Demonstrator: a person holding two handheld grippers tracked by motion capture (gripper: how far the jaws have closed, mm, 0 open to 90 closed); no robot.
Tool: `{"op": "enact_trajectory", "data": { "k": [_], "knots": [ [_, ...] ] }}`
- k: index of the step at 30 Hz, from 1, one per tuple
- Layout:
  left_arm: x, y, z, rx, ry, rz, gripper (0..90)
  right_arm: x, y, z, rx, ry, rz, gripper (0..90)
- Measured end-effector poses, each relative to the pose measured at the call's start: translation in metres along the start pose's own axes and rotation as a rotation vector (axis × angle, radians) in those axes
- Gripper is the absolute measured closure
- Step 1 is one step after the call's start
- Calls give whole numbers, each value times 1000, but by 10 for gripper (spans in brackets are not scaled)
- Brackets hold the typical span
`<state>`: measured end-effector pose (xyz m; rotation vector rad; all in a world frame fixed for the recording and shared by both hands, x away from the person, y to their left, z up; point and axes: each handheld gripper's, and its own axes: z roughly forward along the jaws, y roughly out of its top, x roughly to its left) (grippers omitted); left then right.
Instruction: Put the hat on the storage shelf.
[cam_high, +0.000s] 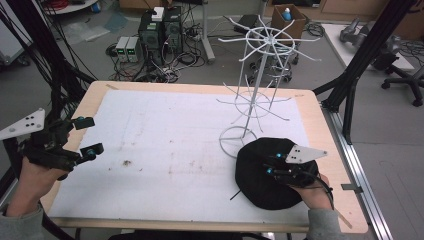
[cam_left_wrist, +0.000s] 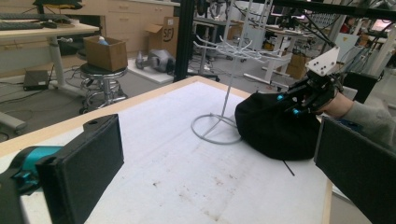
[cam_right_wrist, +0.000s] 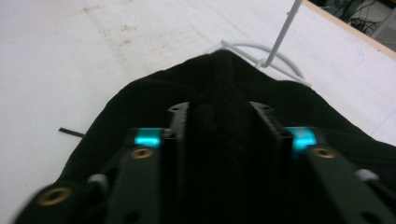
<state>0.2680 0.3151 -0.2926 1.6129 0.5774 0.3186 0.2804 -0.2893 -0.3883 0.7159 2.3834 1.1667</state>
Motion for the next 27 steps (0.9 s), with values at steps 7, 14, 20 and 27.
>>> {"op": "enact_trajectory", "data": {
  "k": [7,14,20,27],
  "knots": [
    [1,0,0,1,4,-1,17,1,1,-1,3,17,0,719],
    [0,0,0,1,4,0,17,0,3,-2,11,23,17,722],
    [1,0,0,-2,7,-1,17,-1,5,-3,12,33,22,724],
    [1,-1,1,7,5,-1,17,-1,12,-12,-12,35,23,724]
  ]
}}
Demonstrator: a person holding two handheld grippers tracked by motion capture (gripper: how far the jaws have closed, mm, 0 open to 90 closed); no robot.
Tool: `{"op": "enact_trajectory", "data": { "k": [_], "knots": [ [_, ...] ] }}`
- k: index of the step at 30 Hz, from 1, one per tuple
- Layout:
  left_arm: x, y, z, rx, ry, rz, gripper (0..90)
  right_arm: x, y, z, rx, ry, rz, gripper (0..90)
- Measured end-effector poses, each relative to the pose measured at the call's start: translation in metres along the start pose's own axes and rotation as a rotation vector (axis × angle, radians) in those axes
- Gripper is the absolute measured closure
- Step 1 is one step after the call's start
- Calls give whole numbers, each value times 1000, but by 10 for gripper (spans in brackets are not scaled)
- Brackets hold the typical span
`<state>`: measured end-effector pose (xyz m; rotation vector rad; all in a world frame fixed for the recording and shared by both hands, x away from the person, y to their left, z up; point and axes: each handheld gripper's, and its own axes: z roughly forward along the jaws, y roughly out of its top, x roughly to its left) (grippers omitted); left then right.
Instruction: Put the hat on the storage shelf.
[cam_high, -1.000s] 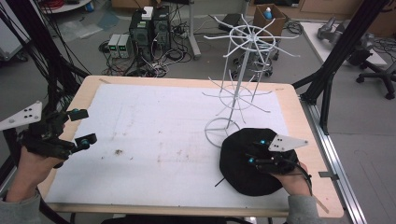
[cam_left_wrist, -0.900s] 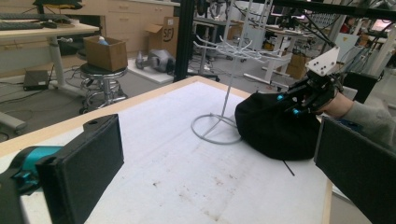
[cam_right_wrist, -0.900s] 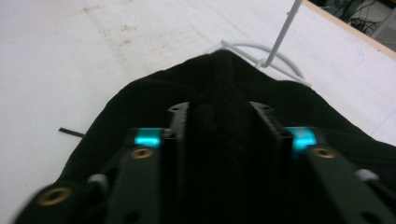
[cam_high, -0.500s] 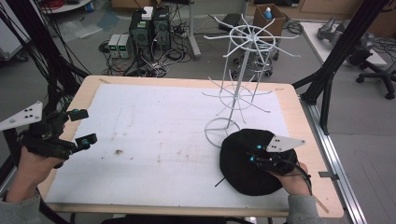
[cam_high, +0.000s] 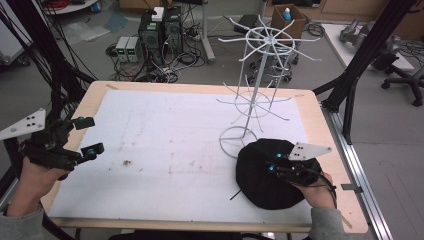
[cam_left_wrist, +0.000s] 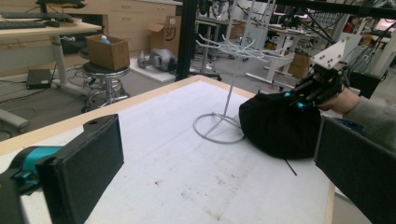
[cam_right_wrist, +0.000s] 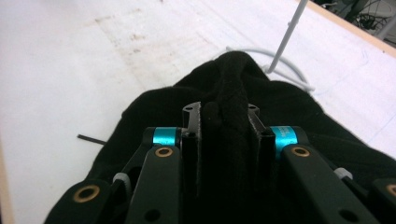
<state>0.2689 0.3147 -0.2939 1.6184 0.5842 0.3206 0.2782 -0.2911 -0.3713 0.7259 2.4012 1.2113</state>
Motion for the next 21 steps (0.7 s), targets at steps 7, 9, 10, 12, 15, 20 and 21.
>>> {"op": "enact_trajectory", "data": {
  "k": [7,9,10,12,15,20,21],
  "knots": [
    [0,0,1,3,2,2,17,6,12,-14,-18,5,-11,724],
    [0,-1,2,5,3,-1,17,6,14,-19,-30,3,-14,723],
    [0,-1,2,5,3,-1,17,6,14,-19,-30,3,-14,723],
    [0,-1,2,7,4,-1,17,7,17,-24,-51,8,-10,724],
    [0,-1,2,6,2,-2,17,9,26,-35,-69,16,-22,724],
    [1,-2,3,11,3,-4,17,13,38,-48,-78,21,-31,723],
    [1,-2,3,9,6,-2,17,13,38,-48,-78,21,-31,723]
  ]
}}
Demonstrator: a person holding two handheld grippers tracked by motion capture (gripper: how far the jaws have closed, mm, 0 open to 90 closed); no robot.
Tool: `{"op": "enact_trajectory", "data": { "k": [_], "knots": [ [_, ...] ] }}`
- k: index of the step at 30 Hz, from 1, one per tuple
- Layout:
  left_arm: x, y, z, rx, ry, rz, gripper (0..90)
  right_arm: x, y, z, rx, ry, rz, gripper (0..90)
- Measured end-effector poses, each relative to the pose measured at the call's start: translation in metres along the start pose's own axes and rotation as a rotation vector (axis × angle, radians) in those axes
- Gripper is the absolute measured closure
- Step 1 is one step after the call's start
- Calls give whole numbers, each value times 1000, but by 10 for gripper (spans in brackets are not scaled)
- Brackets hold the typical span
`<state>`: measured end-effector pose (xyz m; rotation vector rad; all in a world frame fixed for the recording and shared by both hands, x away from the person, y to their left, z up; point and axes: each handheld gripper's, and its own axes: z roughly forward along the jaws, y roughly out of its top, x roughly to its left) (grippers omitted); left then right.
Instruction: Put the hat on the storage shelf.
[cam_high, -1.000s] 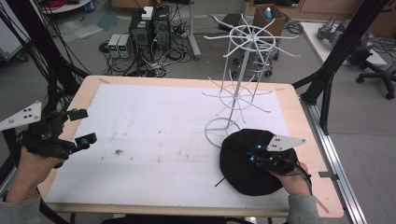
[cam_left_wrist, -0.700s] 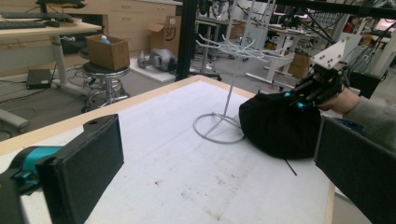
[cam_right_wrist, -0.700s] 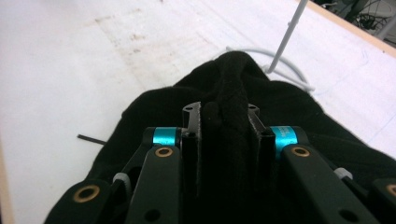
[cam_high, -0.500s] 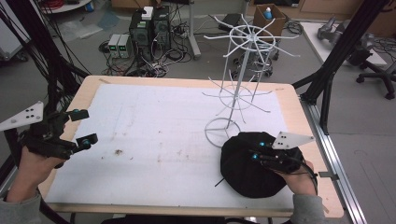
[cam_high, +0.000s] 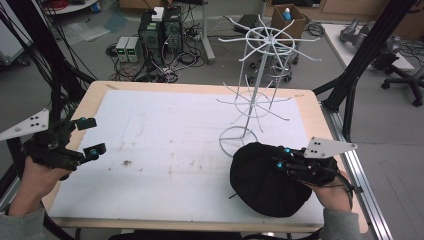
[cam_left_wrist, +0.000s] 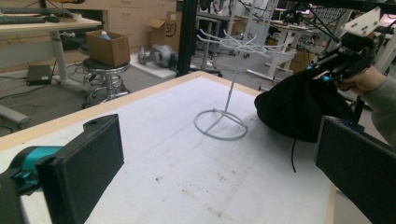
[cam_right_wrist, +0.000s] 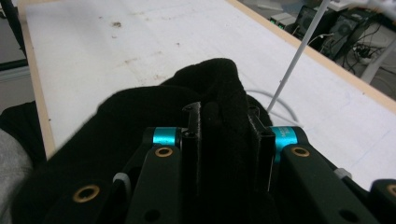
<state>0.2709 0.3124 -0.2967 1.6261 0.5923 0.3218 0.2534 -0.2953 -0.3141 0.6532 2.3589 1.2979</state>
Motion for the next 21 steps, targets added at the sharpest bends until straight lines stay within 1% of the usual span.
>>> {"op": "enact_trajectory", "data": {
  "k": [5,9,10,12,14,17,18,20,21],
  "knots": [
    [0,0,0,-4,0,1,17,4,15,-12,14,1,-38,723],
    [1,0,0,-3,2,-2,17,6,23,-21,15,-6,-56,724],
    [1,0,0,-3,2,-2,17,6,23,-21,15,-6,-56,724],
    [1,0,0,0,4,2,17,7,29,-29,11,-11,-68,724],
    [1,0,0,0,4,3,17,7,32,-34,6,-9,-64,724],
    [1,0,0,0,4,3,17,7,38,-43,-2,-7,-72,724],
    [2,-1,0,1,4,4,17,8,40,-46,-3,-10,-66,724],
    [2,-1,0,2,6,3,17,9,43,-50,-9,-6,-80,723],
    [2,-1,0,2,2,-5,17,9,43,-50,-9,-6,-80,723]
  ]
}}
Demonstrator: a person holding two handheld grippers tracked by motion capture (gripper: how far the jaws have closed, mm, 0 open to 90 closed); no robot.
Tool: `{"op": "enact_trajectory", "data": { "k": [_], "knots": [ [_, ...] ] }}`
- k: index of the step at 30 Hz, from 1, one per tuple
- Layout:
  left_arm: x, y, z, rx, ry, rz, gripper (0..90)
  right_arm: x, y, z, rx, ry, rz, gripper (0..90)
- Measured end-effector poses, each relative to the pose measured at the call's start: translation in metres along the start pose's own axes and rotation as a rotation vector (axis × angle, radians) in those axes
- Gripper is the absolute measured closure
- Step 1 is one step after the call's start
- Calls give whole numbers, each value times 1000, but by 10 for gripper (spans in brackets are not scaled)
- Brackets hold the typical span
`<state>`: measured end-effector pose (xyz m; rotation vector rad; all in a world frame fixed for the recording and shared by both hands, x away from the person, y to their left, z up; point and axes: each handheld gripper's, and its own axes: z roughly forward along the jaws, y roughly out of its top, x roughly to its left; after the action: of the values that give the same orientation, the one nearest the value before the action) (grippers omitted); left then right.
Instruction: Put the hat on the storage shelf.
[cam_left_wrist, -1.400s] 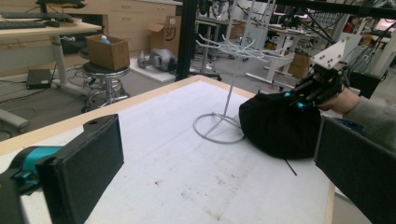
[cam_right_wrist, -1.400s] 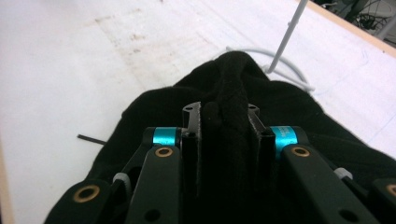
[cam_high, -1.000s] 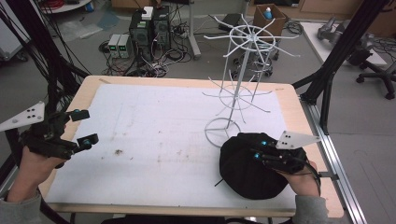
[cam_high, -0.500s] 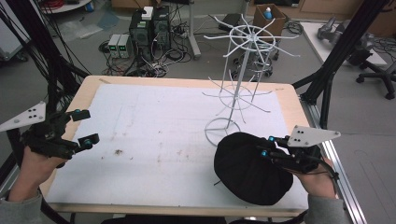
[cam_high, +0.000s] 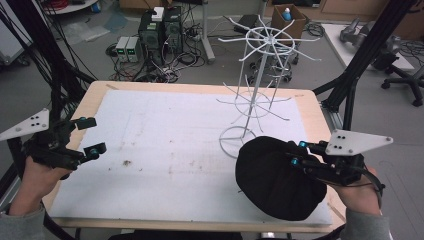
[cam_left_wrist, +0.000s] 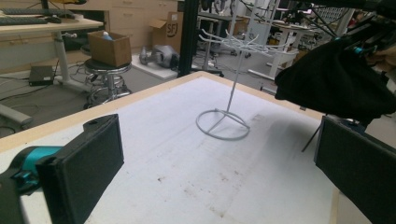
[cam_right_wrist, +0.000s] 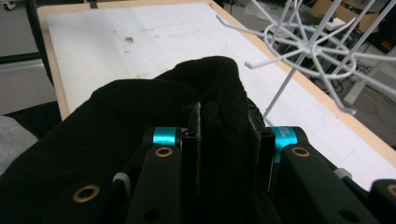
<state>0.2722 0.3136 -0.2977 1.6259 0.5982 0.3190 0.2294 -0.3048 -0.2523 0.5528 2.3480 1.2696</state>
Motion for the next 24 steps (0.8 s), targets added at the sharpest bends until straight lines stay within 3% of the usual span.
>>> {"op": "enact_trajectory", "data": {
  "k": [2,24],
  "knots": [
    [-1,1,0,-15,-20,-14,17,1,7,-8,1,8,2,723],
    [0,-1,1,0,-6,-5,17,-1,51,-58,-51,-8,-34,722]
  ]
}}
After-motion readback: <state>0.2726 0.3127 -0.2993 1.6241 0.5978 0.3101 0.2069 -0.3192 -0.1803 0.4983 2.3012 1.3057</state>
